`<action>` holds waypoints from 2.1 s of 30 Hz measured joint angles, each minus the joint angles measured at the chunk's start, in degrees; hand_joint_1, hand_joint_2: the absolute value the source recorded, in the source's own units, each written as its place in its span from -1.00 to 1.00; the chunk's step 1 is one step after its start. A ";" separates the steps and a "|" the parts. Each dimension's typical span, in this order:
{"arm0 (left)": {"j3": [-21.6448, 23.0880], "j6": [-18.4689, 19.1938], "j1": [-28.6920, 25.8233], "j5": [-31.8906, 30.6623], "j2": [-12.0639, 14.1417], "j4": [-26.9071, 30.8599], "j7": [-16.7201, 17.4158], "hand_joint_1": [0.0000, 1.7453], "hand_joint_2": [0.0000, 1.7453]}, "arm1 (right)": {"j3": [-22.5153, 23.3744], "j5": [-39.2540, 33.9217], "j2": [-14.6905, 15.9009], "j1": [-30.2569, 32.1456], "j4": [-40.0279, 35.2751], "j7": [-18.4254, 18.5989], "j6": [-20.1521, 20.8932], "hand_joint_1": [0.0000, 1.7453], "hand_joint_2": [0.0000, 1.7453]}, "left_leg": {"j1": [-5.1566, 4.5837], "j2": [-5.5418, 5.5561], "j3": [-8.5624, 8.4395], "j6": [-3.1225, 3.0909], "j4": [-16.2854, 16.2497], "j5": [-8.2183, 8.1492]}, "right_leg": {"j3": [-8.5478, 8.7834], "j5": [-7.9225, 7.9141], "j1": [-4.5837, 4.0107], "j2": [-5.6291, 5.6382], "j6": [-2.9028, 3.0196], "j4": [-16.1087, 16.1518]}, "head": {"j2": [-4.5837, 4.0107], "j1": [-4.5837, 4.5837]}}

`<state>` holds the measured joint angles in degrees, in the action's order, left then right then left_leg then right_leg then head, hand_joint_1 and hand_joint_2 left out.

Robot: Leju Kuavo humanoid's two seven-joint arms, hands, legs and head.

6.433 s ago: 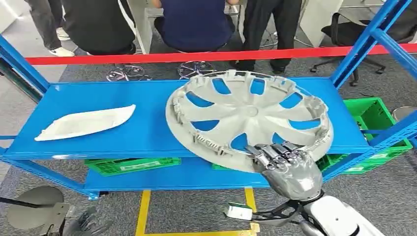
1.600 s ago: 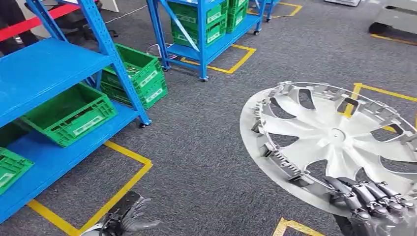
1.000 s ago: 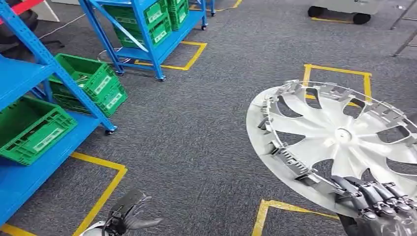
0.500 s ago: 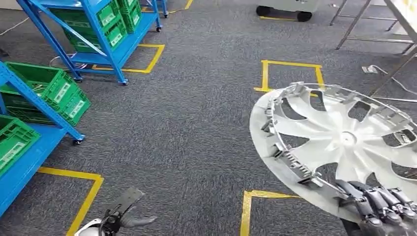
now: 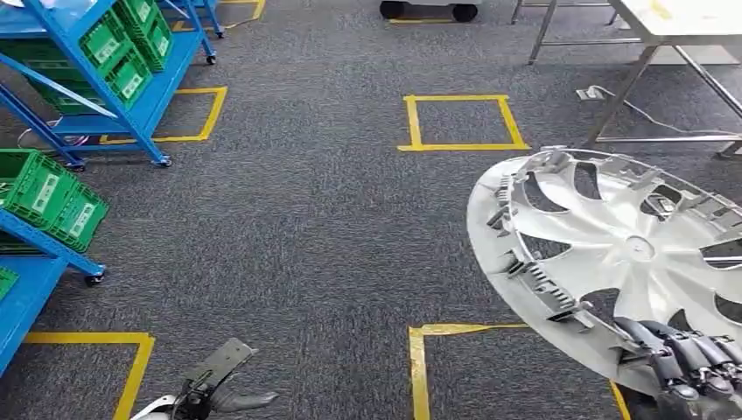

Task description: Take the parts from the cabinet and place them on the table.

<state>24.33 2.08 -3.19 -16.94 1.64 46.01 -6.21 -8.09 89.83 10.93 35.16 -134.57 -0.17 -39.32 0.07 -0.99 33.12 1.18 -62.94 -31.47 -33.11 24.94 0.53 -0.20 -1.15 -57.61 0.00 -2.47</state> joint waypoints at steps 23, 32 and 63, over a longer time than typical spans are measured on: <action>2.10 0.17 -2.00 1.51 2.14 4.68 3.32 -1.00 1.00 | -0.33 0.00 -0.11 -1.10 -0.11 1.46 -0.02 1.00 1.00 | -0.15 -3.39 -2.42 -2.02 5.56 4.21 | -0.99 0.52 -0.25 -4.39 -2.51 -1.97 | 0.00 -0.66; 2.78 0.35 -2.19 1.99 2.58 5.57 3.65 -1.00 1.00 | -0.31 0.00 -0.11 -1.67 -0.09 1.16 -0.04 1.00 1.00 | -0.06 0.47 3.54 -0.10 -7.30 -3.05 | -1.31 -0.13 -0.32 1.16 0.60 -1.01 | 0.00 -0.22; 4.20 0.09 -2.33 3.85 3.72 6.25 4.09 -1.00 1.00 | 0.04 0.02 -0.24 -2.00 0.35 -0.98 -0.04 1.00 1.00 | 0.16 0.71 4.73 0.40 -9.26 -3.52 | -0.92 0.14 0.09 1.77 0.46 -0.88 | 0.00 -0.28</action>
<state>28.52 2.16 -5.52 -13.09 5.36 52.26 -2.12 -8.04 89.85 10.69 33.15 -134.22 -1.16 -39.36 0.23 -0.28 37.85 1.58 -72.20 -34.99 -34.02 25.09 0.62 1.58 -0.69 -58.49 0.00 -2.75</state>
